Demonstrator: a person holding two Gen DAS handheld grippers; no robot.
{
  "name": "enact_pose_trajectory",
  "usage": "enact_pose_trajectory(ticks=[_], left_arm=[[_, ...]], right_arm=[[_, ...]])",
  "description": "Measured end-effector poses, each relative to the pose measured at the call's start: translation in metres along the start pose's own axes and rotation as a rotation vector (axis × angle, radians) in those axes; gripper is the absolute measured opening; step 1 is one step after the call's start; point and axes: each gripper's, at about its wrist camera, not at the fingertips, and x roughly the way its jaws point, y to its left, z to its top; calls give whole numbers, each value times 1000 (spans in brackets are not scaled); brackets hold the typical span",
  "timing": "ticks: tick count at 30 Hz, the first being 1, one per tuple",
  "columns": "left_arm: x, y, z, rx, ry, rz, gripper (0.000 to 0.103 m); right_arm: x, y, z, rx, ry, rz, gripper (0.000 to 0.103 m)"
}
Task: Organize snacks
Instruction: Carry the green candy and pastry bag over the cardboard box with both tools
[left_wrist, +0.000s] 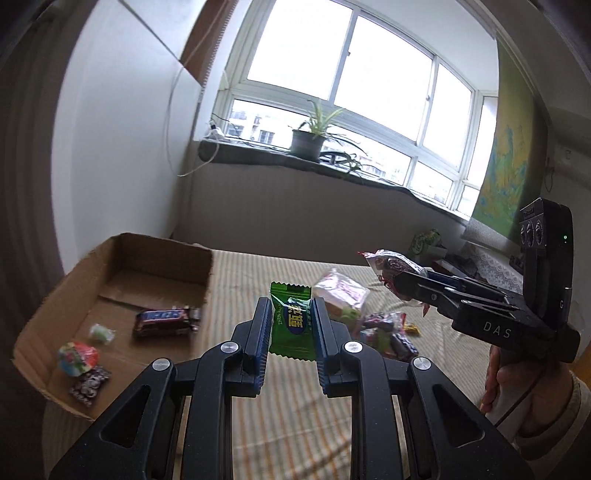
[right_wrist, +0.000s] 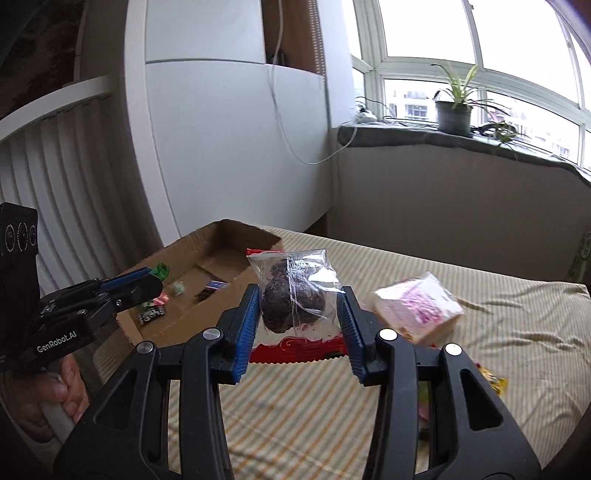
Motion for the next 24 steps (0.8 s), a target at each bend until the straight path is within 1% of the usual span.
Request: enact_pose_trajectory(ticks=[4, 6, 8, 11, 16, 21, 23, 24], left_arm=[[-16, 50, 1, -77, -20, 100, 20], [-24, 69, 0, -115, -27, 138, 20], [-28, 82, 1, -135, -33, 165, 20], [-27, 88, 3, -138, -33, 180, 20], [-19, 91, 1, -135, -21, 173, 20], [-15, 100, -5, -152, 0, 174, 20], [-11, 105, -8, -162, 18, 175, 21], [-10, 107, -9, -166, 29, 179, 22]], right_arm=[[28, 47, 9, -58, 9, 110, 44], [36, 62, 12, -80, 10, 145, 44], [42, 70, 12, -87, 13, 162, 44], [48, 73, 15, -88, 19, 166, 44], [59, 77, 25, -103, 19, 171, 44], [87, 84, 38, -123, 28, 192, 45], [101, 85, 37, -125, 59, 186, 54], [104, 84, 36, -117, 59, 178, 63]])
